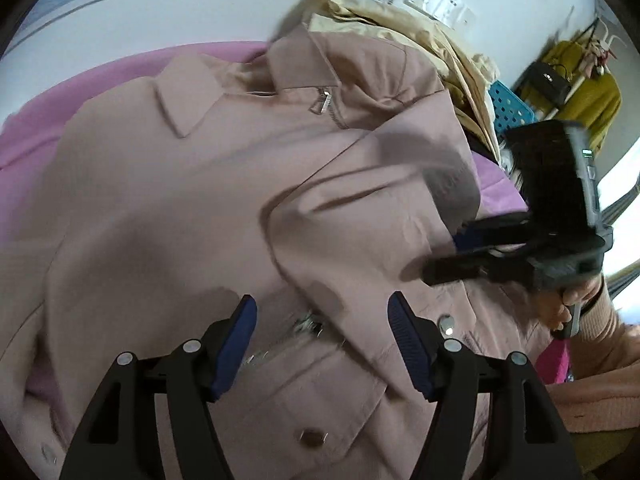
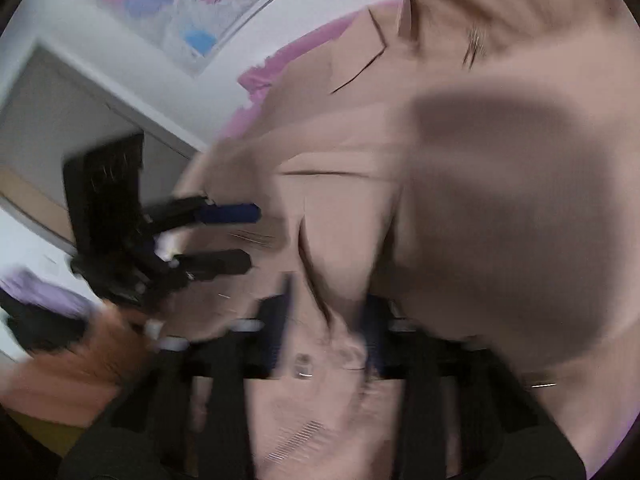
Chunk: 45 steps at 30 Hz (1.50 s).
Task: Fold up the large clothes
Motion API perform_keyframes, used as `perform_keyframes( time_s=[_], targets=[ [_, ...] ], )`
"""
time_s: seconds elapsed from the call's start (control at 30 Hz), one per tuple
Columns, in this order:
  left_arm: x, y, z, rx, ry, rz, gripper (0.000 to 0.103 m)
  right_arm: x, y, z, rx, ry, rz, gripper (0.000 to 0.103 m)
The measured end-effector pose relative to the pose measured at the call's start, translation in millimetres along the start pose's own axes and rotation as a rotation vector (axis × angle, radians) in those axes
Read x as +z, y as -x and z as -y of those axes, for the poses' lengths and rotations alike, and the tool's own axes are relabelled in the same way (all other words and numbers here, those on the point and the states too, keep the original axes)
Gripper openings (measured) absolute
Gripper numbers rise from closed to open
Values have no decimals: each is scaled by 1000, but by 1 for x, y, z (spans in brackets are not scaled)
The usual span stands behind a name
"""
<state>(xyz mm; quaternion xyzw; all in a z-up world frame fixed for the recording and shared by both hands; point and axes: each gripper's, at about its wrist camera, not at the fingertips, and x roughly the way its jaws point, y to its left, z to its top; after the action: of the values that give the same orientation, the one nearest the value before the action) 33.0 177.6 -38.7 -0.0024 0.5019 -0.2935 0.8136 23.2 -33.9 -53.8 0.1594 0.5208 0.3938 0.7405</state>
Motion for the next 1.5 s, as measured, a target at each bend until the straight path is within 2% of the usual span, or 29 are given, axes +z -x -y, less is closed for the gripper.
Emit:
perform_keyframes(
  time_s=[0.07,0.2,0.27,0.33,0.4,0.47,0.53,0.6,0.67,0.73,0.77,0.8,0.83,0.87,0.93,0.97,1.0,1.03,1.07,1.1,1.13,1.17,1.23,1.27,1.33,1.37,1.4,1.47,1.5],
  targets=[
    [-3,9,-1,14,9,16,65,-2,3,-8,89,-24,37,7],
    [-13,49,-16,75,29,94,66,-1,13,-39,393,-92,156,5],
    [-11,69,-26,123,55,144,68,4,-2,-49,415,-69,133,7],
    [-10,84,-35,123,85,182,69,3,-17,-56,299,-25,82,14],
    [-12,88,-37,119,95,182,70,2,-21,-58,183,51,-3,42],
    [-17,80,-34,118,79,152,71,1,-3,-58,109,122,5,47],
    [-25,67,-27,107,55,102,71,9,24,-57,45,170,59,47],
    [-30,49,-16,79,30,57,72,21,51,-56,-179,255,167,53],
    [-33,26,-5,48,6,-2,73,34,51,-55,-347,291,208,56],
    [-33,9,4,14,-12,-38,73,49,41,-50,-457,355,187,59],
    [-33,3,7,1,-18,-51,72,55,31,-49,-521,402,158,66],
    [-32,-3,11,-1,-25,-60,71,62,16,-48,-570,445,114,81],
    [-31,-6,15,16,-46,-53,66,67,1,-47,-604,485,68,85],
    [-31,-7,18,22,-66,-49,48,68,-2,-38,-626,508,51,84],
    [-31,-6,20,48,-88,-56,28,70,-19,-27,-625,543,-22,81],
    [-30,-6,19,67,-93,-53,13,73,-27,-22,-629,549,-54,66],
    [-30,-5,17,84,-94,-51,3,74,-33,-15,-608,544,-96,52],
    [-29,-4,14,97,-86,-54,3,75,-34,-10,-601,540,-112,44],
    [-28,-2,11,103,-83,-54,3,73,-24,-3,-588,531,-109,30],
    [-26,1,10,127,-91,-46,3,76,-14,1,-549,508,-86,20],
    [-23,6,8,167,-104,-32,3,75,-6,1,-535,485,-58,15],
    [-19,12,6,193,-110,-14,3,78,8,4,-518,432,-13,2],
    [-9,23,0,225,-93,18,3,88,41,15,-515,329,102,2],
    [-3,30,-4,249,-86,35,3,89,56,23,-533,282,158,2],
    [3,38,-8,259,-74,60,20,87,70,36,-554,203,191,3],
    [3,40,-8,228,-62,64,49,84,72,45,-539,166,183,3],
    [2,40,-8,168,-53,61,66,80,72,51,-539,148,175,8],
    [-6,32,-2,66,-66,42,69,77,70,57,-540,126,173,16],
    [-7,25,2,60,-78,25,73,75,70,58,-525,118,177,20]
  ],
)
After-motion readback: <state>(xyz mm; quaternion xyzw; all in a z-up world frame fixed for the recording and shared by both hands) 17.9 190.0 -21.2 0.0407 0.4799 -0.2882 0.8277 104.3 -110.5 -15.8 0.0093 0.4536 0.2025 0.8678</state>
